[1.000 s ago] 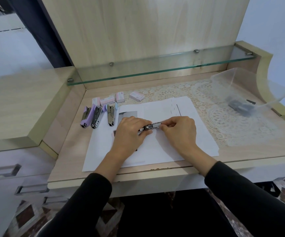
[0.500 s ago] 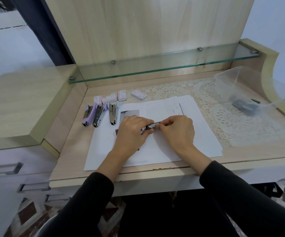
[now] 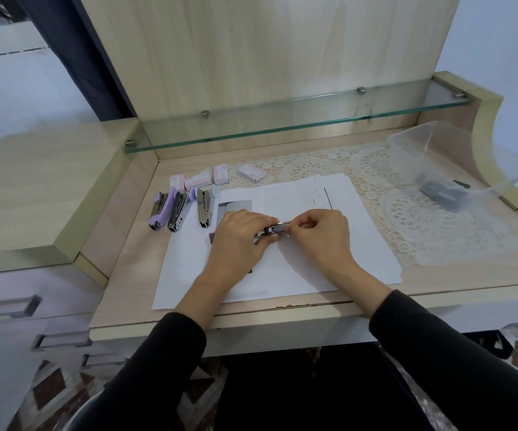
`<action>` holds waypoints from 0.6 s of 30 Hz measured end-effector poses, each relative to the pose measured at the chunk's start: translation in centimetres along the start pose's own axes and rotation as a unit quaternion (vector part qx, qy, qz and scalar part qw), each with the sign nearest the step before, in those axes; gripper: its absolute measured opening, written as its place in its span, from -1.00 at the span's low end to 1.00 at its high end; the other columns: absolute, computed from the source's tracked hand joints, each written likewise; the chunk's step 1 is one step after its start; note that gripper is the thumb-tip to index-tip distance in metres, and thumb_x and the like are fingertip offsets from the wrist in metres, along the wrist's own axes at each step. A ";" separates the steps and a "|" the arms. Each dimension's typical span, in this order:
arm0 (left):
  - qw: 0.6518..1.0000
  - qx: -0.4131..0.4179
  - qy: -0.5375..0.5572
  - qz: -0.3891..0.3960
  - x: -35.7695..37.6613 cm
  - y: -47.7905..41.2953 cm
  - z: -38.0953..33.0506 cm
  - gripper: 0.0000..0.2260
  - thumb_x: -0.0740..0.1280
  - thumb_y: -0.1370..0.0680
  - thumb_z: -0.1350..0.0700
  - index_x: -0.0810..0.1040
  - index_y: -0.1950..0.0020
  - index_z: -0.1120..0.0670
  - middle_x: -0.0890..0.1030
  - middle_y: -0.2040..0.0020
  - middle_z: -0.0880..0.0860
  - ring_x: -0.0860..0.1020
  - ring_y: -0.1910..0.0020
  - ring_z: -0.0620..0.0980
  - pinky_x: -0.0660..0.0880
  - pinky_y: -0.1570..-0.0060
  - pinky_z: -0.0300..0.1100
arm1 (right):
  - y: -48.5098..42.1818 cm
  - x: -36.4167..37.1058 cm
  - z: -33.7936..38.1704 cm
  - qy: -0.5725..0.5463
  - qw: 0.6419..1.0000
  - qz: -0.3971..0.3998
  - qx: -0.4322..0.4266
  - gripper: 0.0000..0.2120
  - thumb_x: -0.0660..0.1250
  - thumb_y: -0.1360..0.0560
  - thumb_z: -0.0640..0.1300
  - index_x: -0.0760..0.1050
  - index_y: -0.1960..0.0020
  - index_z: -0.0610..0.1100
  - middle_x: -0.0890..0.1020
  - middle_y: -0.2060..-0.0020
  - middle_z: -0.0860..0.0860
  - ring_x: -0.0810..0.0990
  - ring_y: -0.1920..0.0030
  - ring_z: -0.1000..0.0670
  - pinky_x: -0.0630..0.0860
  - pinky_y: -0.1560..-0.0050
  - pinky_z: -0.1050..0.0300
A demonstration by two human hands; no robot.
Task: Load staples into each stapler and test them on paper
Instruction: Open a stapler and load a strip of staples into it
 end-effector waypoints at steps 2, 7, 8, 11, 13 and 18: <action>1.000 -0.003 -0.003 0.001 -0.1 0.0 0.0 -0.80 0.44 -0.32 0.09 0.65 0.12 0.15 0.66 0.25 0.02 0.46 0.22 -0.10 0.35 0.17 -0.17 | -0.1 -0.3 -0.2 -0.021 1.000 0.004 -0.007 -0.88 0.33 -0.36 -0.28 0.58 0.34 -0.17 0.47 0.54 0.09 0.42 0.44 0.11 0.33 0.39 0.29; 1.000 -0.012 -0.016 0.021 -0.2 0.1 0.0 -0.79 0.40 -0.36 0.05 0.65 0.08 0.13 0.66 0.22 0.01 0.56 0.22 -0.01 0.37 0.16 -0.19 | -0.1 -2.1 -0.5 -0.039 0.998 0.024 -0.044 -0.86 0.39 -0.37 -0.25 0.54 0.34 -0.10 0.46 0.51 0.09 0.39 0.52 0.16 0.27 0.44 0.41; 0.999 -0.016 -0.014 0.024 -0.2 0.1 -0.1 -0.78 0.39 -0.38 0.03 0.64 0.06 0.12 0.66 0.20 0.00 0.56 0.20 0.00 0.40 0.15 -0.18 | -0.1 -2.5 -0.5 -0.042 0.997 0.028 -0.056 -0.83 0.39 -0.37 -0.25 0.51 0.36 -0.07 0.47 0.48 0.10 0.38 0.52 0.18 0.28 0.45 0.42; 0.999 -0.025 -0.001 0.031 -0.3 -0.1 -0.1 -0.77 0.35 -0.42 0.02 0.63 0.03 0.12 0.62 0.14 0.04 0.51 0.12 -0.01 0.44 0.13 -0.16 | -0.2 -3.7 -0.4 -0.070 0.995 0.030 -0.071 -0.78 0.40 -0.39 -0.28 0.49 0.36 -0.05 0.55 0.42 0.09 0.45 0.49 0.15 0.42 0.40 0.34; 0.999 -0.028 -0.002 0.030 -0.3 -0.2 -0.2 -0.76 0.39 -0.40 0.07 0.62 -0.02 0.13 0.57 0.16 0.07 0.47 0.12 -0.02 0.42 0.12 -0.20 | -0.4 -4.4 -0.3 -0.099 0.993 0.028 -0.064 -0.81 0.37 -0.40 -0.33 0.49 0.32 -0.12 0.57 0.41 0.02 0.53 0.49 0.12 0.55 0.37 0.23; 0.998 -0.057 0.032 0.018 -0.7 0.0 -0.4 -0.70 0.47 -0.39 0.08 0.55 -0.06 0.15 0.61 0.16 0.05 0.55 0.23 0.04 0.51 0.13 -0.10 | -1.2 -5.9 -0.2 -0.123 0.990 0.021 -0.067 -0.84 0.32 -0.41 -0.40 0.44 0.22 -0.19 0.56 0.39 -0.10 0.59 0.47 0.02 0.59 0.33 0.10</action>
Point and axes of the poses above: each hand's wrist, its own y-axis away from the middle knuckle, its own x-axis out of the palm, z = x × y, the point moved 2 cm from there along -y, towards the middle knuckle
